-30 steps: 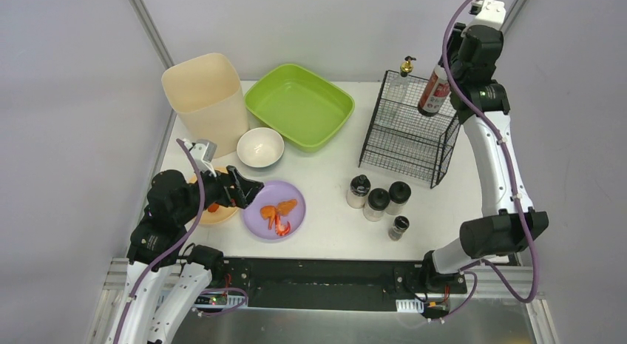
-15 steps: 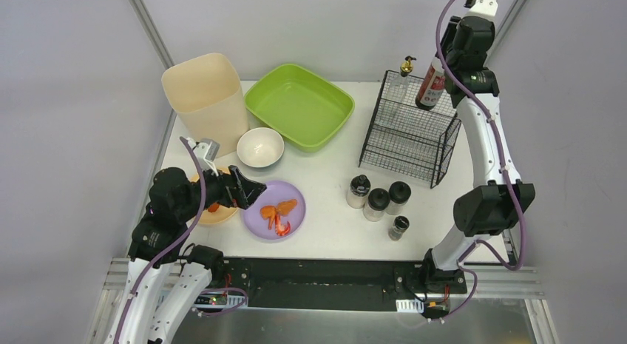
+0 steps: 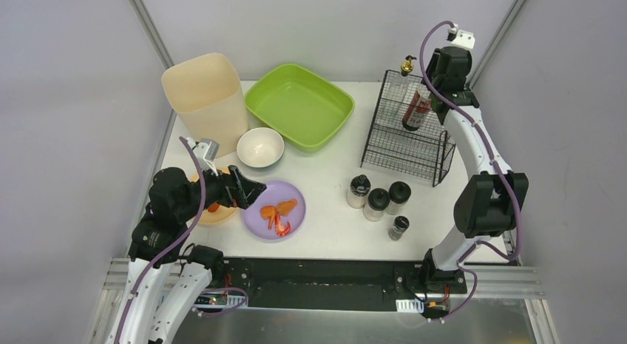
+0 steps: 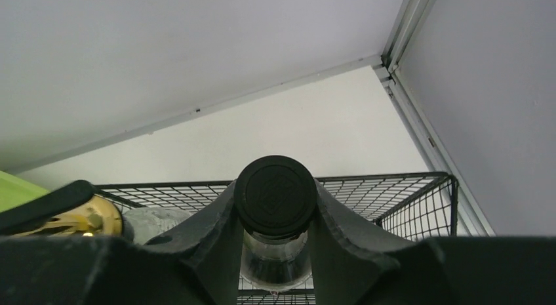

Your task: Clear the kitchen counter

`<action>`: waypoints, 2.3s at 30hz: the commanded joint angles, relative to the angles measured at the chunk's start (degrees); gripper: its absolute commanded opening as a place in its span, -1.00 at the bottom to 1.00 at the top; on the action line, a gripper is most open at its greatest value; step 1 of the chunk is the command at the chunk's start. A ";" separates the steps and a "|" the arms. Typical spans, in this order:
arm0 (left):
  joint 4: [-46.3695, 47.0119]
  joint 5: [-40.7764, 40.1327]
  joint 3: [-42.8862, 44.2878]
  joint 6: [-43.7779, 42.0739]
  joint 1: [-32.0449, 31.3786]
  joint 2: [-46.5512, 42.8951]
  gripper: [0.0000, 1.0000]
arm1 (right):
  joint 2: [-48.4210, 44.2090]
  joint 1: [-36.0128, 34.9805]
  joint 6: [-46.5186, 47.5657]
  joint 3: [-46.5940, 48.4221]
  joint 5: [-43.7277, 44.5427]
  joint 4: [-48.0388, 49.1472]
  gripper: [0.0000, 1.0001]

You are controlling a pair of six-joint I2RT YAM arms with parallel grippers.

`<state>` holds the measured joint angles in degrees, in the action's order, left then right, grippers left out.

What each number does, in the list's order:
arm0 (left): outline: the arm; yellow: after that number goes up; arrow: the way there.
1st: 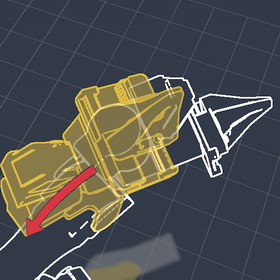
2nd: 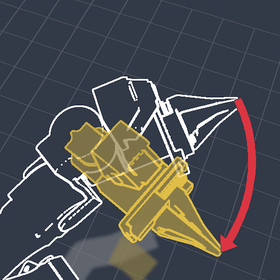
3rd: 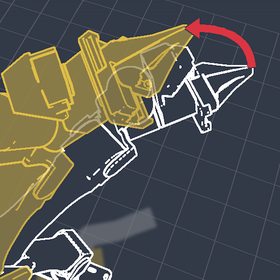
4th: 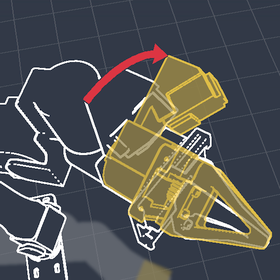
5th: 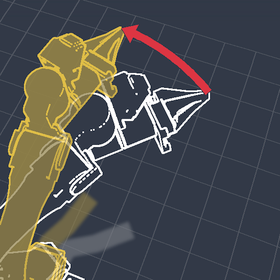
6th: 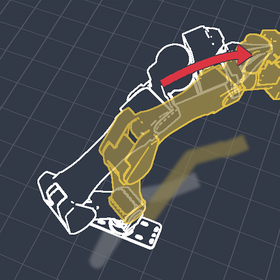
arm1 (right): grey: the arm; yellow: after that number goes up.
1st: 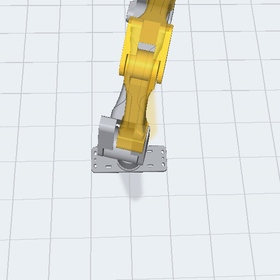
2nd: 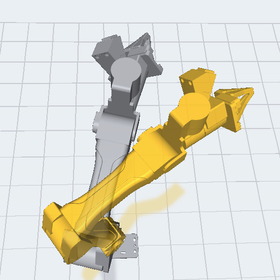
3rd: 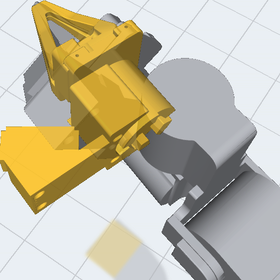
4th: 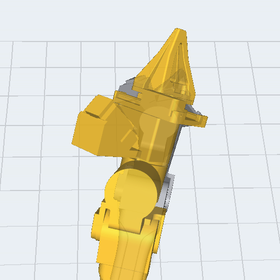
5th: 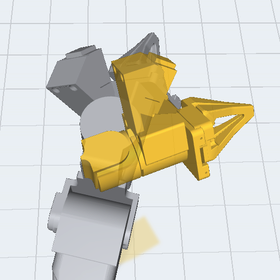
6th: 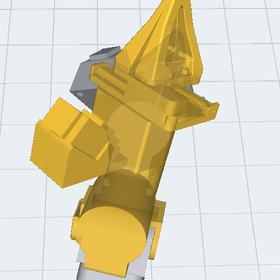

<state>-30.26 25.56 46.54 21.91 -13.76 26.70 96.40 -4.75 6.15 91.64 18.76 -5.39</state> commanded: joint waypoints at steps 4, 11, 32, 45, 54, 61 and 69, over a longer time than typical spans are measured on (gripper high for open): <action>2.40 1.07 0.31 0.50 0.66 0.00 0.99 | -7.32 0.25 -1.64 -5.52 -0.17 14.84 -1.00; 2.40 1.06 0.33 0.46 0.89 0.16 0.99 | -8.96 0.22 -1.43 -11.35 -0.94 18.02 -1.00; 2.37 1.06 0.35 0.50 1.10 0.11 0.99 | -9.65 -1.78 0.00 -18.08 -2.68 21.23 -0.58; 2.40 1.01 0.37 0.41 1.19 0.02 0.99 | -10.43 -4.47 2.26 -17.51 0.32 21.48 0.34; 2.40 0.67 0.28 0.32 1.13 -0.06 0.99 | -17.12 -5.64 2.19 -18.69 1.19 19.98 0.78; 2.38 -0.14 0.15 0.06 1.19 -0.10 0.99 | -23.72 -6.35 -1.65 -20.20 -0.28 14.85 0.99; 2.36 -0.59 0.03 -0.28 1.18 0.36 0.99 | -31.02 -15.14 -6.67 -20.49 10.50 7.47 0.99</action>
<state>-30.26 25.41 46.54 21.89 -13.39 26.70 69.30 -13.80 1.63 71.64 21.65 5.04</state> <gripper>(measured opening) 0.995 0.993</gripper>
